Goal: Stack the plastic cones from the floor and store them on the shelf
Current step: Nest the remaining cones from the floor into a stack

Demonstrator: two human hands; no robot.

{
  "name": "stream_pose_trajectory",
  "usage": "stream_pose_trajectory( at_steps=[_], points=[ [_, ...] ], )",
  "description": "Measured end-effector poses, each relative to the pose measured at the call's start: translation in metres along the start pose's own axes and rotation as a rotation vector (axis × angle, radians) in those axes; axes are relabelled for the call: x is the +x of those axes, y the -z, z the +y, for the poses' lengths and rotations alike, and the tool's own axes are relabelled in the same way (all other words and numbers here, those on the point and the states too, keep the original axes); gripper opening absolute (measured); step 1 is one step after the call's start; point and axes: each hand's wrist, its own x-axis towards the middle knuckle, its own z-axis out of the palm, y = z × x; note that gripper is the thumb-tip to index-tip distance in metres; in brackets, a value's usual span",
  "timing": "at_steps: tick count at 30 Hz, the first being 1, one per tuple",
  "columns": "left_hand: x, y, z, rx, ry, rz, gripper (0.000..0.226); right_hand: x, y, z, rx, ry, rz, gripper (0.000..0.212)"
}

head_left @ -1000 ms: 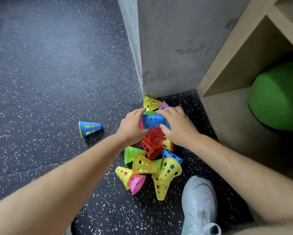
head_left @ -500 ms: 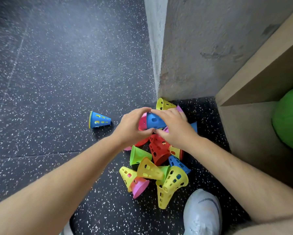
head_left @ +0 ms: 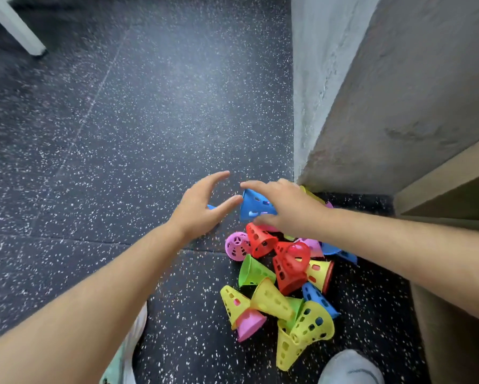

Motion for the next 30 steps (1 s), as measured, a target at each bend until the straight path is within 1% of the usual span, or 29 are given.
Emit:
stream_pose_trajectory(
  at_steps=[1,2,4,5,6,7,13,16,18,20,22,26,28,30],
  points=[
    [0.001,0.007,-0.015,0.088,0.035,0.02,0.091,0.004,0.0,-0.003,0.013,-0.014,0.003,0.073],
    [0.001,0.013,-0.032,0.207,0.067,-0.001,0.093,0.007,-0.003,-0.007,0.03,-0.027,0.012,0.074],
    [-0.001,0.017,-0.065,0.476,0.106,-0.156,0.096,0.009,-0.012,-0.013,0.066,-0.04,0.024,0.075],
    [-0.002,0.016,-0.077,0.57,0.117,-0.238,0.096,0.007,-0.02,-0.016,0.079,-0.042,0.026,0.075],
    [-0.003,0.012,-0.087,0.615,0.123,-0.29,0.096,0.005,-0.027,-0.018,0.086,-0.045,0.029,0.075],
    [-0.004,0.009,-0.094,0.622,0.126,-0.307,0.096,0.002,-0.033,-0.019,0.091,-0.054,0.031,0.075],
    [-0.007,-0.008,-0.111,0.398,0.174,-0.245,0.082,-0.015,-0.049,-0.018,0.147,-0.097,0.046,0.073],
    [-0.001,-0.003,-0.093,0.217,0.203,-0.147,0.076,-0.025,-0.042,-0.014,0.173,-0.137,0.078,0.074],
    [0.006,0.004,-0.068,0.044,0.215,-0.13,0.074,-0.031,-0.037,-0.008,0.181,-0.161,0.106,0.077],
    [0.015,0.011,-0.045,-0.058,0.174,-0.18,0.071,-0.037,-0.035,-0.002,0.214,-0.205,0.132,0.082],
    [0.021,0.015,-0.024,-0.102,0.12,-0.246,0.071,-0.042,-0.035,0.004,0.251,-0.248,0.17,0.083],
    [0.024,0.016,0.01,-0.254,0.097,-0.331,0.075,-0.051,-0.036,0.015,0.244,-0.261,0.221,0.072],
    [0.023,0.011,0.023,-0.319,0.076,-0.391,0.082,-0.057,-0.036,0.019,0.271,-0.245,0.233,0.066],
    [0.018,-0.001,0.036,-0.373,0.064,-0.411,0.086,-0.063,-0.035,0.021,0.329,-0.227,0.239,0.062]
  ],
)
